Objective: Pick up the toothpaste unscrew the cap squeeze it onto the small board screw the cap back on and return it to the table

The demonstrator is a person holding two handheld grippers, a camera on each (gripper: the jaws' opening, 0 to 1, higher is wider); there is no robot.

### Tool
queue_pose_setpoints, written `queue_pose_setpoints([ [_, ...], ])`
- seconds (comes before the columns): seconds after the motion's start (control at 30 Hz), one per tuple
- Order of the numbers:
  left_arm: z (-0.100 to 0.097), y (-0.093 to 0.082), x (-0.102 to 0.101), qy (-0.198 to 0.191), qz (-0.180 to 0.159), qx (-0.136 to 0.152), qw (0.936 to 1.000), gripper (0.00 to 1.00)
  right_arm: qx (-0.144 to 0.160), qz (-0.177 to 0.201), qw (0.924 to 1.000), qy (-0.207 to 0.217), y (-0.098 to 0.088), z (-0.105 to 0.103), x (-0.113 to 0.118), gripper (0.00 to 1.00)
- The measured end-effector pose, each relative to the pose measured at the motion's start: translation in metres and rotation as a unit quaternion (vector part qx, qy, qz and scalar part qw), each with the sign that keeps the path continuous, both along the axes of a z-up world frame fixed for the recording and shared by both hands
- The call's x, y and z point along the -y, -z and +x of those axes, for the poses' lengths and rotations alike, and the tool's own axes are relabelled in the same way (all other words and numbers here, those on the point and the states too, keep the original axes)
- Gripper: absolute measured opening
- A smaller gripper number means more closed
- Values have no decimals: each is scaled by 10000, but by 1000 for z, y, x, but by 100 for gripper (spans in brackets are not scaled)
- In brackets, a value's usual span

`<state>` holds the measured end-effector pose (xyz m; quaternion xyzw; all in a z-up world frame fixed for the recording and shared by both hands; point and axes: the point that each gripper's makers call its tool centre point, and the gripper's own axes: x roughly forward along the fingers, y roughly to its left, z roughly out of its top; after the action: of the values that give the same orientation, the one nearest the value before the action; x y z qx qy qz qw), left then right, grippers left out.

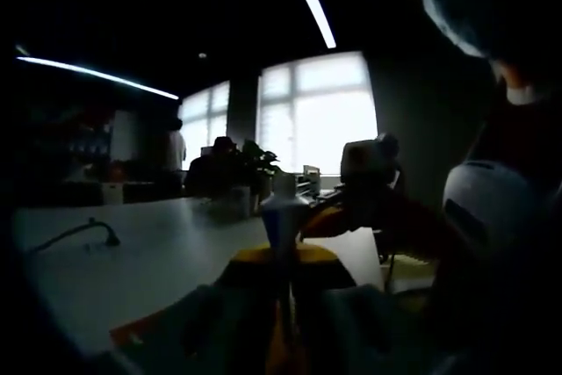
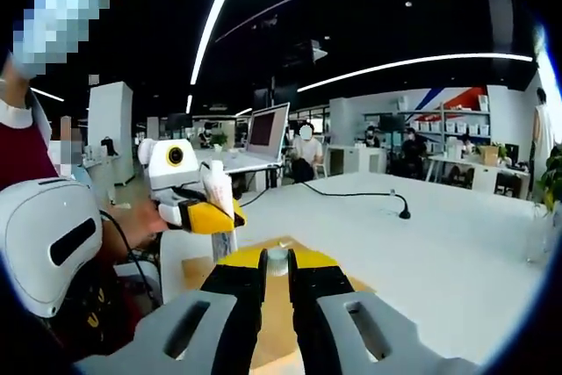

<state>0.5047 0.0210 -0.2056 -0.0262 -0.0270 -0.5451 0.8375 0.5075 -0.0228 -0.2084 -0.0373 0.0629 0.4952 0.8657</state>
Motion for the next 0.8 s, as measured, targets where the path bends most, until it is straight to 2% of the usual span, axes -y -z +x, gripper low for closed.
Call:
queue_pose_setpoints([
  [0.47, -3, 0, 1, -39, 16, 18, 10000, 4, 239, 119, 9980, -581, -36, -15, -23, 9],
  [0.6, -3, 1, 0, -44, 14, 5, 10000, 4, 161, 191, 9971, -720, -45, -17, -28, 9],
  [0.8, -3, 1, 2, -29, 14, 4, 10000, 4, 235, 122, 9961, -837, -58, -17, -36, 9],
])
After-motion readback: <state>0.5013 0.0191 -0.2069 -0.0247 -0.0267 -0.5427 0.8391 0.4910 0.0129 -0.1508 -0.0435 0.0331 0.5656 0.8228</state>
